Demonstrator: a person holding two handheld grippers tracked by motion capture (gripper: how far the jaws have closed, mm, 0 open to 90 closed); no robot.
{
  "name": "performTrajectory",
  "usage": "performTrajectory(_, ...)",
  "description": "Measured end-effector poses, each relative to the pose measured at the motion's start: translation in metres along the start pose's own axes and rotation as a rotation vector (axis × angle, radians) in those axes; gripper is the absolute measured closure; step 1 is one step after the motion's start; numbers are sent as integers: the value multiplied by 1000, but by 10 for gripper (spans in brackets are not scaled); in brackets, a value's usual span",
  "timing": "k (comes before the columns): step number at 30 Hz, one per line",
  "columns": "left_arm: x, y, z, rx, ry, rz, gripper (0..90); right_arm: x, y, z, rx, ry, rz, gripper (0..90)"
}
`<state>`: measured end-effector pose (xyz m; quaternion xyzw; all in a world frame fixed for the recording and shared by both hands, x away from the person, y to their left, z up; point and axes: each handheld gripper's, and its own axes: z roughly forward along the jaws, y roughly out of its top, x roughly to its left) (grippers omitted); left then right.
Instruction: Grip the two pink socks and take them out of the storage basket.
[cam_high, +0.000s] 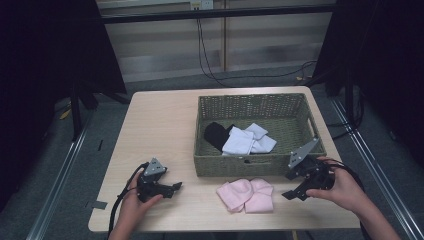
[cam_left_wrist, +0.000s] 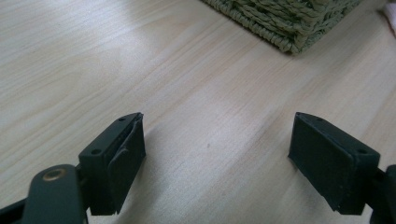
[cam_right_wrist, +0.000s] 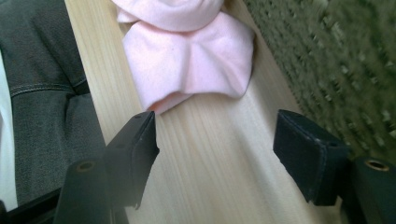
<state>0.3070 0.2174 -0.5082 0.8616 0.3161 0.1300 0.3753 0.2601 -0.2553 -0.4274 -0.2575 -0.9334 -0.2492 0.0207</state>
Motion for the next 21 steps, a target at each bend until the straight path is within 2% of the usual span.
performTrajectory(7,0,0,0,0,-3,-1,180,-2,-21,7,-26,-21,34,293)
performTrajectory(12,0,0,0,0,-4,-1,180,-2,-36,16,-62,-37,22,288)
performTrajectory(19,0,0,0,0,-3,0,180,0,-44,26,-55,-61,3,277)
performTrajectory(21,0,0,0,0,-3,0,180,2,-44,28,-60,-52,6,277)
